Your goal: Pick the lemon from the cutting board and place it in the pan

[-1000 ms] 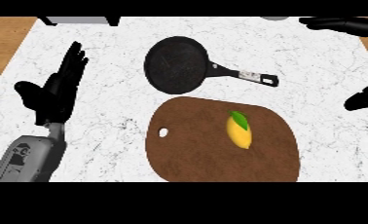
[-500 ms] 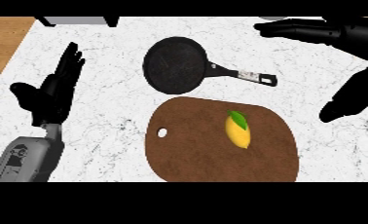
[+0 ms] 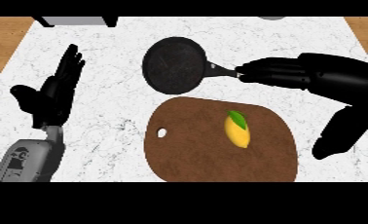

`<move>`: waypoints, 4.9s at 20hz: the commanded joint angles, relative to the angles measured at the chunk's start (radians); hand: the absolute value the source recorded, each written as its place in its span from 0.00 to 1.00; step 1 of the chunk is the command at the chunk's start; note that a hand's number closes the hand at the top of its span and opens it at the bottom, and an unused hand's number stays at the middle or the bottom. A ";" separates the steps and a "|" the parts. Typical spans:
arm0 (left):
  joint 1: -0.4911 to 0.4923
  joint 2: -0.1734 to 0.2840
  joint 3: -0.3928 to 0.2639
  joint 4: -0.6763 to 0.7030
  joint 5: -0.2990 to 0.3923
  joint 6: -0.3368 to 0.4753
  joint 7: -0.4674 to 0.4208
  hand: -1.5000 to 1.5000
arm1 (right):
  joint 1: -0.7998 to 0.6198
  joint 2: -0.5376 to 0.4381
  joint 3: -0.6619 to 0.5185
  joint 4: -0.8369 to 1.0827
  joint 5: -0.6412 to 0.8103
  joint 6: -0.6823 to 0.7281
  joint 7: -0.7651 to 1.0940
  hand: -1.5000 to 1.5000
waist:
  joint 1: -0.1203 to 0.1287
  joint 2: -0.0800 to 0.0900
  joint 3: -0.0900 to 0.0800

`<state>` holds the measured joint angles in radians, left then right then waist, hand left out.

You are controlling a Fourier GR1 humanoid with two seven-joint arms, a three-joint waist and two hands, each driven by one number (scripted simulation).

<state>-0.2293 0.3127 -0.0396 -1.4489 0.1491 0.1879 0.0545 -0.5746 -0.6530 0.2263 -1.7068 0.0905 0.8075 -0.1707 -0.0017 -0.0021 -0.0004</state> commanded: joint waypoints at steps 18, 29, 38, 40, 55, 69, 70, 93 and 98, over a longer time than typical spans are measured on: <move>0.015 -0.060 0.032 -0.077 -0.077 -0.026 0.071 0.50 | 0.031 0.152 0.042 0.113 0.359 0.069 -0.046 0.00 | 0.007 0.002 0.001; -0.025 -0.113 0.045 0.024 -0.127 -0.030 -0.001 0.50 | 0.020 0.255 0.130 0.087 0.526 0.055 -0.005 0.00 | 0.004 0.002 0.000; -0.007 -0.119 0.080 0.023 -0.109 -0.061 -0.014 0.50 | 0.015 0.222 0.208 0.180 0.747 -0.012 -0.075 0.00 | 0.004 0.003 0.000; 0.005 -0.056 0.128 -0.008 -0.064 -0.136 0.014 0.50 | 0.032 0.240 0.189 0.143 0.758 0.016 -0.066 0.00 | 0.004 0.002 0.000; 0.011 -0.102 0.131 0.008 -0.103 -0.137 0.007 0.50 | 0.087 0.308 0.248 0.348 0.980 -0.143 -0.207 0.00 | 0.006 0.003 0.000; -0.054 -0.124 0.138 0.031 -0.155 -0.095 0.013 0.50 | 0.109 0.304 0.290 0.336 1.041 -0.167 -0.358 1.00 | 0.001 0.002 0.000; 0.005 -0.119 0.147 0.001 -0.129 -0.127 -0.004 0.50 | 0.073 0.379 0.315 0.447 1.076 -0.214 -0.333 1.00 | 0.008 0.003 0.000; -0.039 -0.154 0.083 0.008 -0.147 -0.142 0.025 0.50 | 0.024 0.653 0.512 0.076 0.928 -0.740 0.969 1.00 | 0.092 -0.008 -0.001; -0.064 -0.156 0.079 0.014 -0.154 -0.136 0.036 0.50 | -0.113 0.653 0.594 0.125 0.913 -0.938 1.239 1.00 | 0.102 0.004 -0.001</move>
<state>-0.2795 0.1675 0.0499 -1.4331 0.0024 0.0438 0.0826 -0.6083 -0.0015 0.7647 -1.5994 1.0314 0.0131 0.8848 0.0887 -0.0051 -0.0017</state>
